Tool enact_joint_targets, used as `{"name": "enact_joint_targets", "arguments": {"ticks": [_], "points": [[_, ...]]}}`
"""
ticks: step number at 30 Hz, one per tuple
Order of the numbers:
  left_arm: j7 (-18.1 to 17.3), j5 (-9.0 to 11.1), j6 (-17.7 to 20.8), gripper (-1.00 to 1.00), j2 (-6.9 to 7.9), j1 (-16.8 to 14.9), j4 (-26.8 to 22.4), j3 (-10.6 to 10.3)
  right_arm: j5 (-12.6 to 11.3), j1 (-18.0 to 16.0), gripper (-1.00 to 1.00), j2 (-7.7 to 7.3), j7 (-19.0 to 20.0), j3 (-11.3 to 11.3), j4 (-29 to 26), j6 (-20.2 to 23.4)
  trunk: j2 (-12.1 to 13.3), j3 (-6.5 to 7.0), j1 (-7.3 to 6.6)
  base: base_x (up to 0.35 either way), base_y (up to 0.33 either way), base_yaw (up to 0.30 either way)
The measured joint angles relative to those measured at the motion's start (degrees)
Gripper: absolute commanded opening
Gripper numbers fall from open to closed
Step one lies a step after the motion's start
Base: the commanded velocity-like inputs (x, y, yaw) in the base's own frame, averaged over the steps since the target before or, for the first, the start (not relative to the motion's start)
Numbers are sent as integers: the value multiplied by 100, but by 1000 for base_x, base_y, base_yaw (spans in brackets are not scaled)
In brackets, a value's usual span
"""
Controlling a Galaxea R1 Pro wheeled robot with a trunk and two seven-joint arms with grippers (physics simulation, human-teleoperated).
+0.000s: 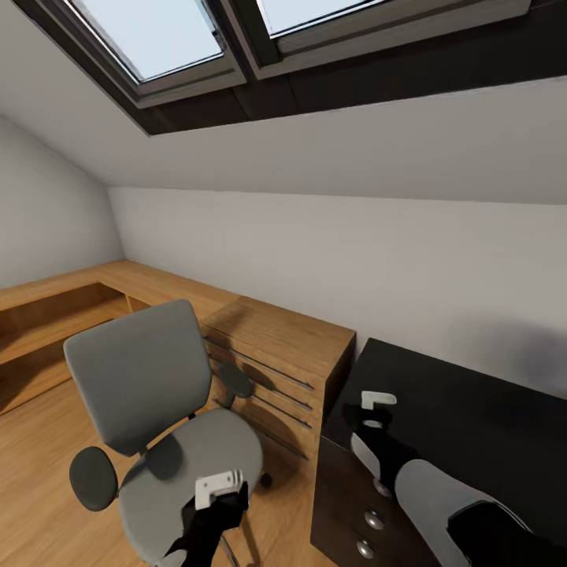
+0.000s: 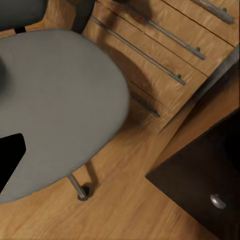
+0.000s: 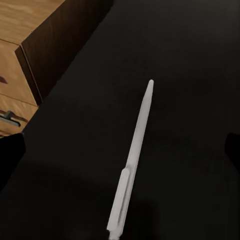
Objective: In the bedroom, organize the workspace by keeping the computer under the desk, ensuring the monitor is on the desk, placing the keyboard on the desk next to the monitor, placing the mouse on the desk next to the keyboard, moving the folder from the swivel chair onto the desk next to the mouse, stacking the notebook on top of the folder with the pen on top of the notebook, and positioning the swivel chair next to the desk.
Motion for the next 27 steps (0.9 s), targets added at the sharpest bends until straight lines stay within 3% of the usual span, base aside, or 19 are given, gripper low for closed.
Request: {"name": "enact_joint_targets", "arguments": {"ticks": [4, 6, 9, 12, 15, 17, 20, 22, 24, 27], "points": [[81, 34, 108, 100, -55, 3, -512, 107, -111, -48, 100, -30, 5, -65, 13, 395, 0, 0, 0, 0, 0, 0], [95, 42, 126, 100, -188, 3, -628, 189, -233, -58, 100, -37, 7, -97, 11, 565, 0, 0, 0, 0, 0, 0], [102, 48, 140, 100, -503, 3, -729, 437, -438, -117, 100, -44, 3, -126, 10, 831, 0, 0, 0, 0, 0, 0], [102, 48, 141, 100, -539, 3, -733, 504, -471, -129, 100, -44, -2, -131, 11, 910, 0, 0, 0, 12, 0, 0], [93, 20, 151, 100, -468, 4, -607, 530, -484, -135, 100, -45, -4, -131, 9, 964, 0, 0, -2, 211, 0, 0], [93, 9, 153, 100, -453, 3, -589, 520, -485, -135, 100, -45, -4, -131, 6, 970, 0, 0, -2, 103, 0, 0], [165, -123, 117, 100, -447, 4, -654, 118, -488, -141, 100, -59, -20, -138, -7, 1121, 0, -1, 0, 18, 0, 0], [409, -169, 102, 100, -448, 4, -674, -16, -490, -143, 100, -84, -21, -139, -12, 1180, -78, -36, 43, 6, 0, 0], [706, -187, 89, 100, -448, 4, -683, -73, -491, -143, 100, -97, -22, -139, -14, 1204, -159, -72, 87, 3, 0, 0], [862, -194, 80, 100, -447, 4, -686, -88, -492, -144, 100, -103, -22, -139, -15, 1214, -279, -126, 153, 1, 0, 0]]}}
